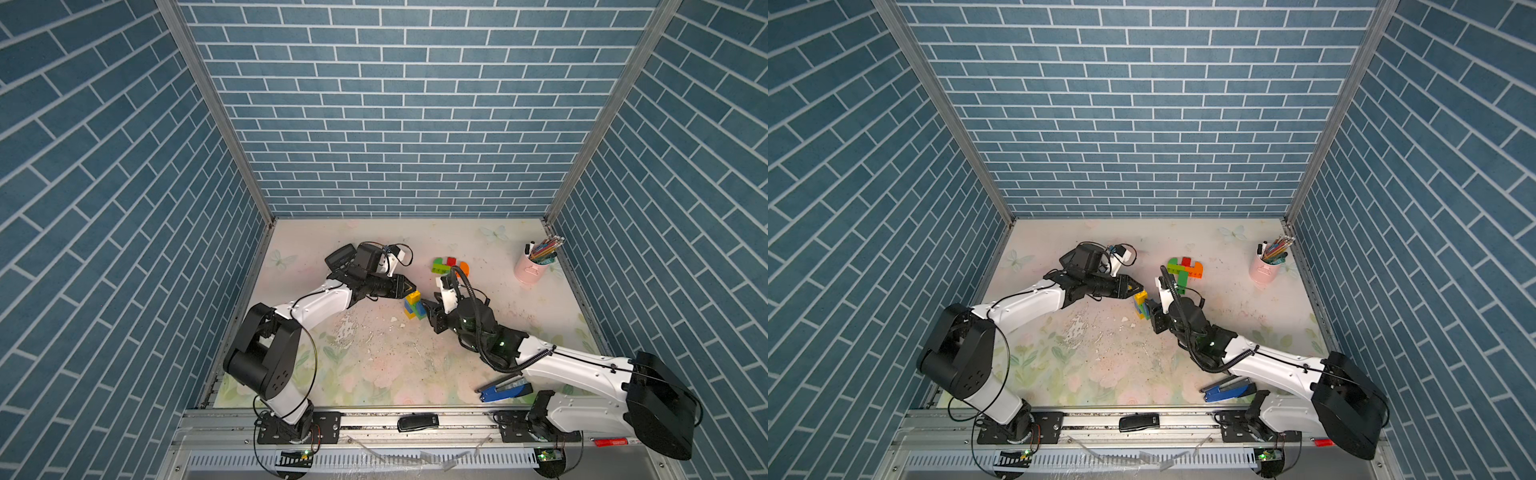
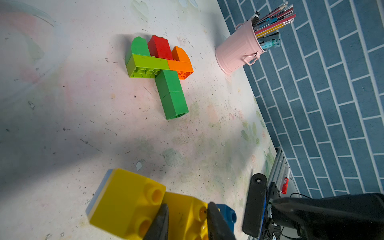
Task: Assemble a fork with lego
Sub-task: Assemble the lego brick with the lego brick.
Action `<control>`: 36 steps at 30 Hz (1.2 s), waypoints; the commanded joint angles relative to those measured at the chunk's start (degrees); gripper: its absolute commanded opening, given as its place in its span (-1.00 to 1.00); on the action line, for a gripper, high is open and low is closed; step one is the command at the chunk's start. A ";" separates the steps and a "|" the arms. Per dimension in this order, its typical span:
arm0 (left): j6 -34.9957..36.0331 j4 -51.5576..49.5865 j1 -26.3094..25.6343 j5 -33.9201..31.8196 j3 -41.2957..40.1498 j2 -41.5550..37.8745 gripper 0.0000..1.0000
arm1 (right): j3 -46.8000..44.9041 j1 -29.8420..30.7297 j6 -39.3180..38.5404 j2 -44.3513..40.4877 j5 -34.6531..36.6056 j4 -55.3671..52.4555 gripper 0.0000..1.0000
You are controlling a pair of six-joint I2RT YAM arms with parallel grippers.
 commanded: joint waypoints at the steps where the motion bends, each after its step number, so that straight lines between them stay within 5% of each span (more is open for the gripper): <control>1: 0.56 -2.68 -0.12 -1.00 0.24 1.44 -0.33 | 1.03 -3.29 6.61 -1.18 -1.82 -2.96 -0.06; 9: 0.65 -3.04 -0.10 -0.91 0.41 1.49 -0.33 | -5.46 -11.67 21.73 1.37 -17.76 12.22 -0.13; 12: 0.70 -3.20 -0.12 -0.91 0.50 1.54 -0.33 | -7.04 -12.40 22.13 1.91 -23.96 17.27 -0.17; 15: 0.61 -2.99 -0.10 -0.76 0.58 1.69 -0.33 | -2.87 -12.08 16.87 1.89 -28.17 7.95 -0.12; 19: 0.55 -2.67 -0.13 -0.60 0.68 2.10 -0.34 | 3.75 -9.17 10.00 2.19 -20.08 -9.59 -0.08; 27: 0.66 -3.17 -0.16 -0.82 0.77 2.10 -0.35 | 12.91 -4.07 5.43 7.00 -8.67 -24.70 -0.04; 36: 0.68 -3.17 -0.10 -0.81 0.77 2.33 -0.36 | 17.20 -1.96 4.19 11.06 -6.90 -27.97 0.00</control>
